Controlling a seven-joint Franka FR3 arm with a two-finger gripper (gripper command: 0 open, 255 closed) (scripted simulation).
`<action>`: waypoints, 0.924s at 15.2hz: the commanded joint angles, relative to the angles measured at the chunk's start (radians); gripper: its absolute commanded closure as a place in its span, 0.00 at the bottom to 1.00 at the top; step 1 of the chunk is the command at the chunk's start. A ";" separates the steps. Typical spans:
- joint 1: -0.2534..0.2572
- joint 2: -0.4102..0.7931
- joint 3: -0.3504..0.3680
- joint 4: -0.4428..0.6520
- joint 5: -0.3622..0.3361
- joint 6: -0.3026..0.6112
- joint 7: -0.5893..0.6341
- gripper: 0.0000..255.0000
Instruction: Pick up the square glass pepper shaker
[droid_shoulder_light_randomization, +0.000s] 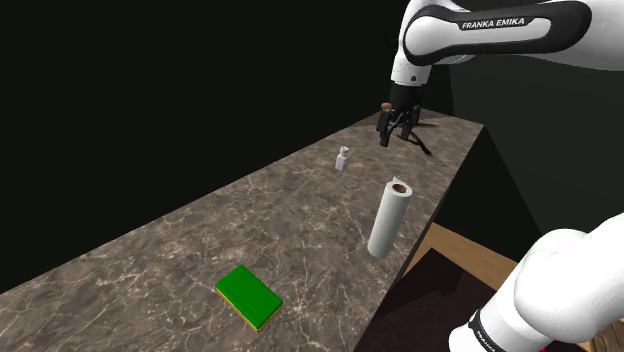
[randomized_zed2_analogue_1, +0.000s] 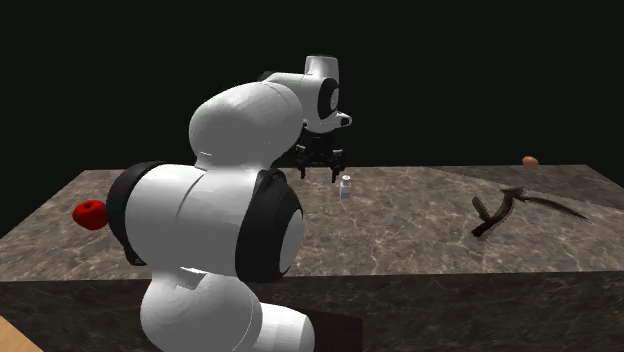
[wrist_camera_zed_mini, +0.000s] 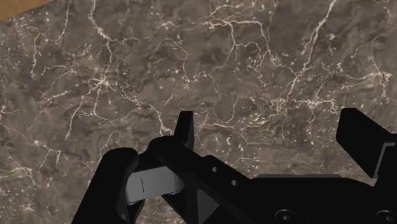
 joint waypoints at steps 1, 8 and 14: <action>0.000 0.091 -0.010 0.060 0.002 0.020 -0.017 0.00; -0.009 0.378 -0.034 0.273 0.021 0.055 -0.075 0.00; -0.030 0.639 -0.041 0.521 0.045 0.034 -0.120 0.00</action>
